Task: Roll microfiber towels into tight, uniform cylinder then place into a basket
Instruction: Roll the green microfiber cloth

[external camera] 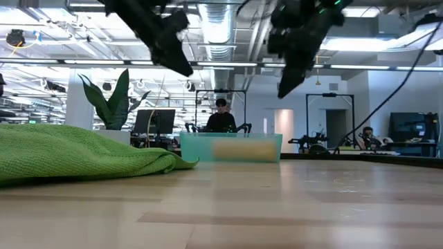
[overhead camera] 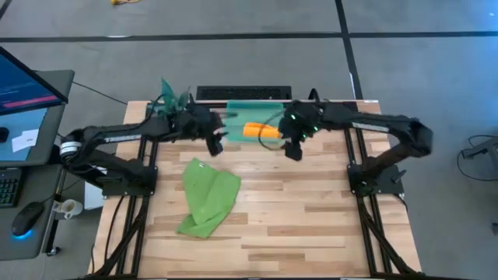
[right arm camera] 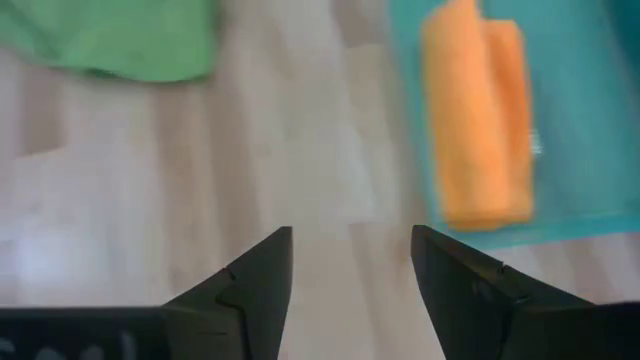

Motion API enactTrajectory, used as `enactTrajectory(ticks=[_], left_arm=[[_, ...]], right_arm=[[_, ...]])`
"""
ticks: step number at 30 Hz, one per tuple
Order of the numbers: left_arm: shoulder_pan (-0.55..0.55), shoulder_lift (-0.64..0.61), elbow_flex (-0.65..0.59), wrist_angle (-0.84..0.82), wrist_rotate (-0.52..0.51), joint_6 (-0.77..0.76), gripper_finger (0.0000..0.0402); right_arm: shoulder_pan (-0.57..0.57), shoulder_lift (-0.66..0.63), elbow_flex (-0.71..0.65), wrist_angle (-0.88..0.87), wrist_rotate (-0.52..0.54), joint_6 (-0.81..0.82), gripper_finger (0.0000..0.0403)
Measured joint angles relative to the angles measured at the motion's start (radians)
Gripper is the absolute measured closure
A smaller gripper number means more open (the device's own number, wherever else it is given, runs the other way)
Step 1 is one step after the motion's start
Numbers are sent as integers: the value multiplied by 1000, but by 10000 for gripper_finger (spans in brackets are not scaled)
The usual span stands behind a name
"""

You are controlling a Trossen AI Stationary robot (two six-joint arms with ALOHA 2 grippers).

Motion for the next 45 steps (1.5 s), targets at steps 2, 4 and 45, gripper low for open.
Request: enactTrajectory(ticks=[2,4,45], left_arm=[[-63,-45,-36,6,-25,-42,274],[-133,-76,-70,3,-45,-81,274],[-430,18,-279,-405,-573,-1284,274]], right_arm=[[61,-73,-60,53,12,42,179],[130,-139,-122,110,48,94,179],[734,-184,-350,792,345,238,179]])
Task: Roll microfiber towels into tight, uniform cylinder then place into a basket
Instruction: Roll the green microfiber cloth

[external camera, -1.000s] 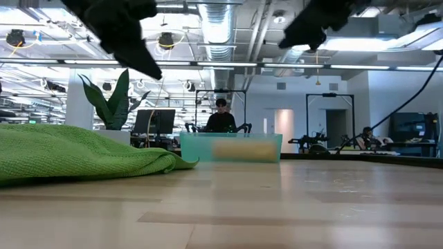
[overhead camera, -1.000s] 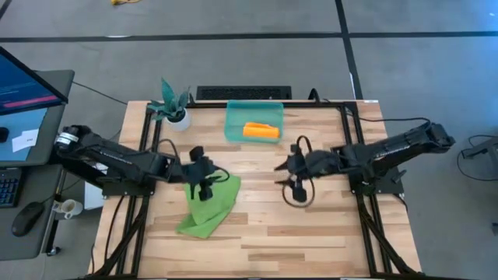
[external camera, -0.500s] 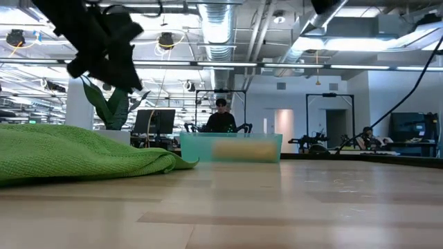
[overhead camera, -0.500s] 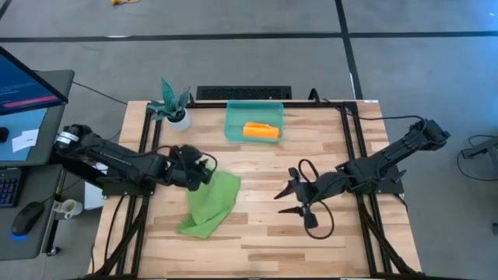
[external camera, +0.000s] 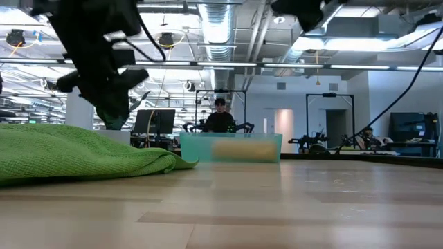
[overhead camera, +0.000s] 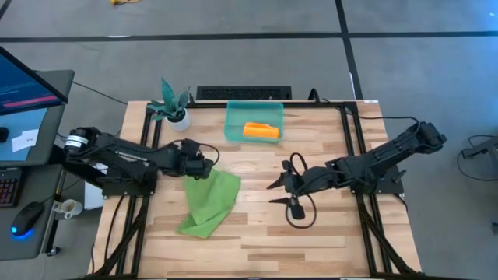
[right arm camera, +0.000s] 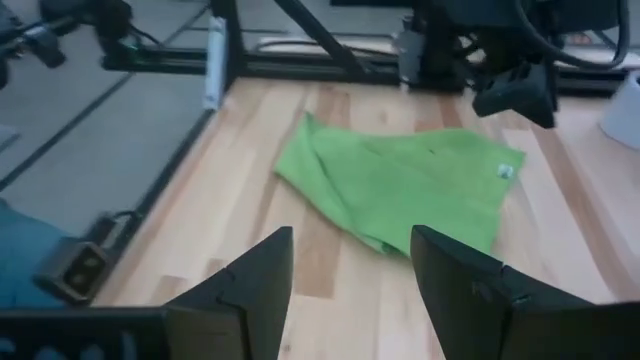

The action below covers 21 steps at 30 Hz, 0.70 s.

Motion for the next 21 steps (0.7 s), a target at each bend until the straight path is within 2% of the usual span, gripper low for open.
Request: enactTrajectory(ticks=[7,10,15,21], left_arm=[[130,70,0,-2,145,80,274],[169,80,0,3,172,109,274],[191,79,0,-12,231,132,274],[190,79,0,-9,246,150,274]], right_arm=[[-53,59,0,-7,-6,15,179],[-54,79,0,-15,-7,58,179],[-45,80,0,-57,-8,116,179],[-26,80,0,-58,-8,125,179]])
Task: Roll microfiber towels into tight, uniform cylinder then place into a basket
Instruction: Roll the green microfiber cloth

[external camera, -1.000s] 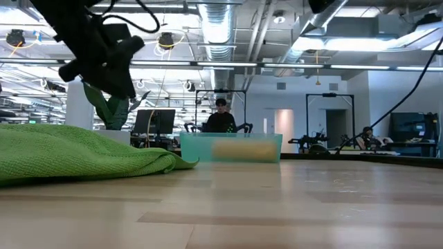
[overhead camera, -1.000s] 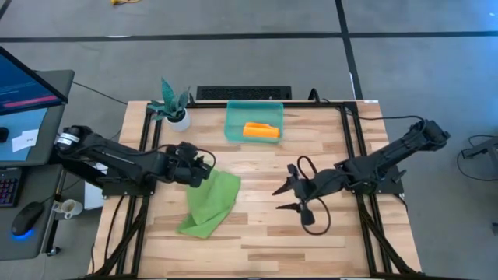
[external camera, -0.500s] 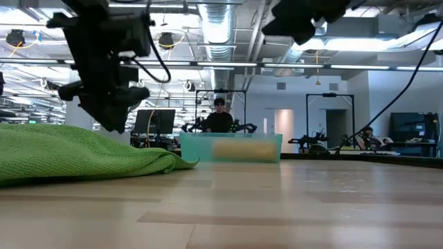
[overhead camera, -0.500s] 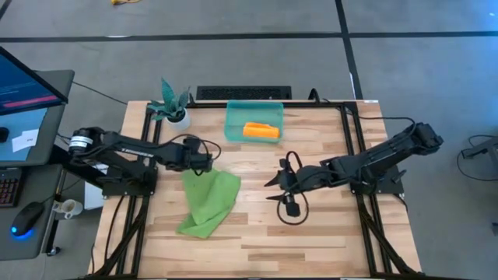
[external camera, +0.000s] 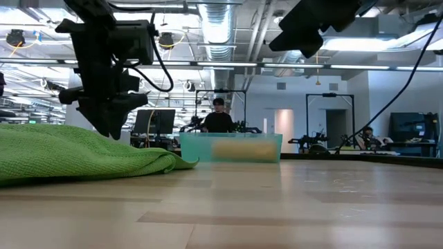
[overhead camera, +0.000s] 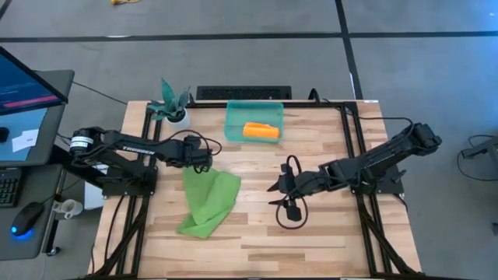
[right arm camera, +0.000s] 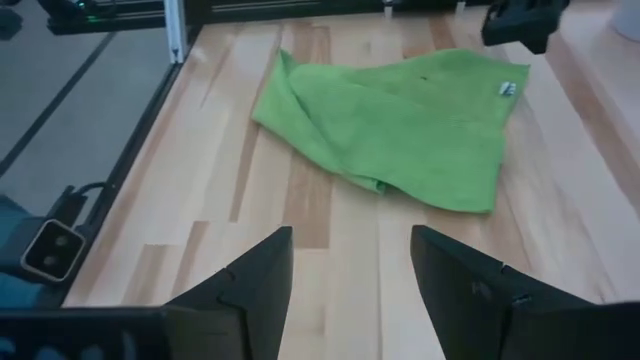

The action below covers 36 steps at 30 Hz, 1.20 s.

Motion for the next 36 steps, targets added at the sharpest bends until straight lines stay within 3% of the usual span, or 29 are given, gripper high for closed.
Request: enactTrajectory(ticks=[6,25,32,36], left_arm=[[-5,6,-16,16,27,-12,274],[98,0,-208,313,155,78,274],[67,2,-214,327,156,97,274],[35,4,-215,335,147,112,297]], right_arm=[[20,0,0,0,0,1,179],[19,-1,0,-3,0,-2,179],[3,-1,0,4,0,-10,179],[-23,-1,0,4,0,-9,179]])
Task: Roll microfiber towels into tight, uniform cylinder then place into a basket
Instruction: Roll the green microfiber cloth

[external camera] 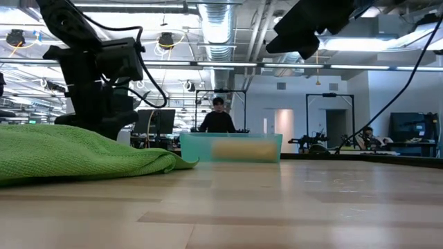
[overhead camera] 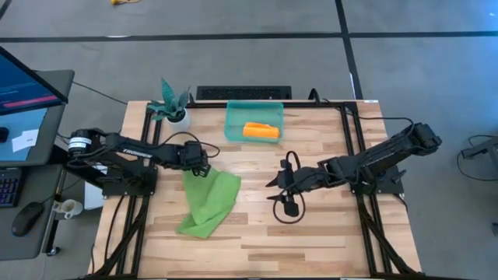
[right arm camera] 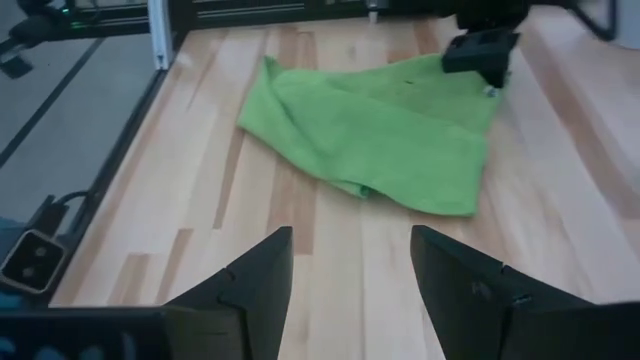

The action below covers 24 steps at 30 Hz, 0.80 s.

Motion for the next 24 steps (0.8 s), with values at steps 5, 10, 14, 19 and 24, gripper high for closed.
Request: enactTrajectory(ticks=[5,10,14,19,24], left_arm=[[-30,1,0,5,-1,12,365],[-36,2,9,-4,-3,52,394],[-43,5,44,-18,11,87,398],[-92,6,91,-19,-2,126,400],[-142,4,138,-73,-39,133,401]], right_arm=[[-18,0,0,0,0,36,179],[-14,0,0,0,0,59,179],[-14,21,2,32,0,60,179],[-15,107,1,103,0,60,179],[-33,201,1,236,0,61,179]])
